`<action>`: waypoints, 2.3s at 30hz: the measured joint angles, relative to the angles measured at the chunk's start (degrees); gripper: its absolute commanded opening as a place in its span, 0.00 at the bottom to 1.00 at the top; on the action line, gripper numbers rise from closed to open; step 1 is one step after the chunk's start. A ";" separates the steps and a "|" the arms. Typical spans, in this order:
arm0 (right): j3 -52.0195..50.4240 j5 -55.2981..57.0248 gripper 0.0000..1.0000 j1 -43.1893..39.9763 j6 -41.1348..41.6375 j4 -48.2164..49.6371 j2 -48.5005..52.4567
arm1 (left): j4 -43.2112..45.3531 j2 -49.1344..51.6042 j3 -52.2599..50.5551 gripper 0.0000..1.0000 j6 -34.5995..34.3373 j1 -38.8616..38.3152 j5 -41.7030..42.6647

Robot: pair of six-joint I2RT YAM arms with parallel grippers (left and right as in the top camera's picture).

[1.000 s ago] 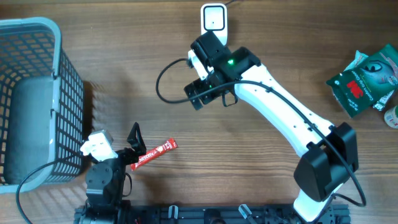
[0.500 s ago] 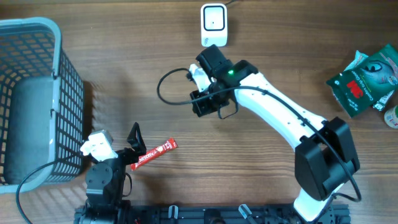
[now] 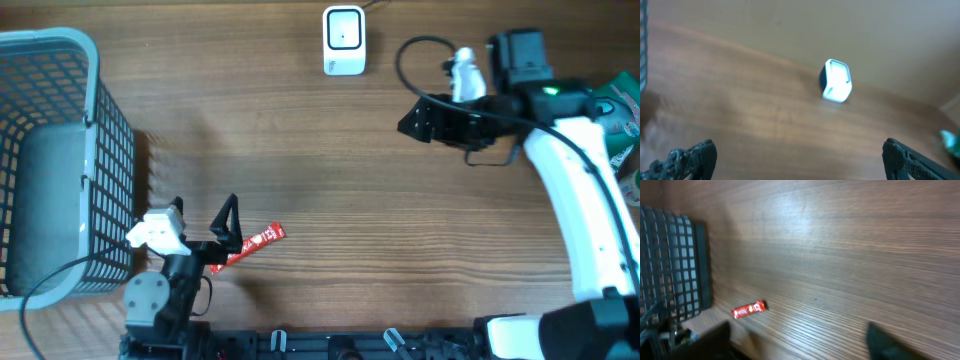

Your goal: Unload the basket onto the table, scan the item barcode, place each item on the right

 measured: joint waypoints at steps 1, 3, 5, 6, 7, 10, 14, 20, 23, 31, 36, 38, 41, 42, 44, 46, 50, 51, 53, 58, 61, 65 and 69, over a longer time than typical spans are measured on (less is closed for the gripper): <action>0.00 0.02 1.00 -1.01 -0.46 0.00 -0.39 | -3.72 1.33 3.15 1.00 -0.13 0.00 0.42; 0.00 0.24 1.00 -1.79 -0.39 -0.13 -0.46 | -10.93 5.29 9.22 1.00 -0.11 0.00 0.85; -0.02 0.79 1.00 -2.19 -0.37 0.02 -0.42 | -19.28 12.39 17.29 1.00 -0.13 0.00 0.83; -0.02 0.92 1.00 -2.16 -0.39 0.26 -0.42 | -24.87 16.24 21.33 1.00 -0.31 0.00 0.83; -0.02 1.07 1.00 -2.14 -0.39 0.48 -0.42 | -30.60 21.77 26.18 1.00 -0.66 0.00 0.87; -0.02 2.47 1.00 -2.14 -0.37 0.57 -0.42 | -37.79 34.23 34.32 1.00 -1.40 0.00 2.91; -0.02 5.22 1.00 -2.14 -0.37 0.37 -0.42 | -36.72 47.60 37.11 0.49 -1.86 0.00 11.67; -0.02 7.37 1.00 -2.14 -0.37 0.26 -0.42 | -44.54 65.66 37.20 0.04 -3.87 -0.02 15.39; -0.02 7.61 1.00 -2.14 -0.37 0.26 -0.42 | -44.37 71.43 36.00 0.04 -8.41 -0.17 11.96; -0.02 7.80 1.00 -2.14 -0.37 0.26 -0.42 | -36.28 75.21 25.73 0.04 -23.15 -0.33 6.60; -0.02 7.80 0.99 -2.14 -0.37 0.26 -0.42 | -28.72 75.21 22.80 0.04 -26.97 -0.33 5.22; -0.02 7.80 0.99 -2.14 -0.37 0.26 -0.42 | -26.82 75.21 22.71 0.04 -27.41 -0.33 5.20; -0.02 7.80 0.99 -2.14 -0.37 0.26 -0.42 | -25.59 75.21 22.67 0.04 -27.74 -0.33 5.03; -0.02 7.80 1.00 -2.14 -0.37 0.26 -0.42 | -25.55 75.21 22.67 0.04 -27.82 -0.33 4.96; -0.02 7.80 1.00 -2.14 -0.37 0.26 -0.42 | -25.73 75.21 22.67 0.04 -28.02 -0.33 4.96; -0.02 7.80 0.99 -2.14 -0.37 0.24 -0.42 | -26.84 75.21 22.67 0.04 -28.04 -0.33 4.81; -0.02 7.80 1.00 -2.14 -0.37 0.24 -0.42 | -28.00 75.21 22.62 0.04 -28.04 -0.33 4.31; -0.02 7.80 0.99 -2.14 -0.37 0.22 -0.42 | -27.91 75.21 22.62 0.04 -28.04 -0.33 4.13; -0.02 7.80 1.00 -2.14 -0.37 -0.13 -0.42 | -27.71 75.21 22.60 0.04 -28.04 -0.33 3.89; -0.02 7.80 1.00 -2.14 -0.37 -0.35 -0.42 | -25.31 75.21 20.72 0.05 -28.04 -0.33 3.43; -0.02 7.82 0.99 -2.14 -0.37 -0.37 -0.42 | -24.48 75.21 19.41 0.05 -28.63 -0.33 3.34; -0.02 7.82 1.00 -2.14 -0.37 -0.37 -0.42 | -23.32 75.21 19.39 0.07 -29.24 -0.33 3.54; -0.02 7.80 0.99 -2.14 -0.37 -0.37 -0.42 | -21.59 75.21 19.28 0.07 -30.93 -0.33 3.76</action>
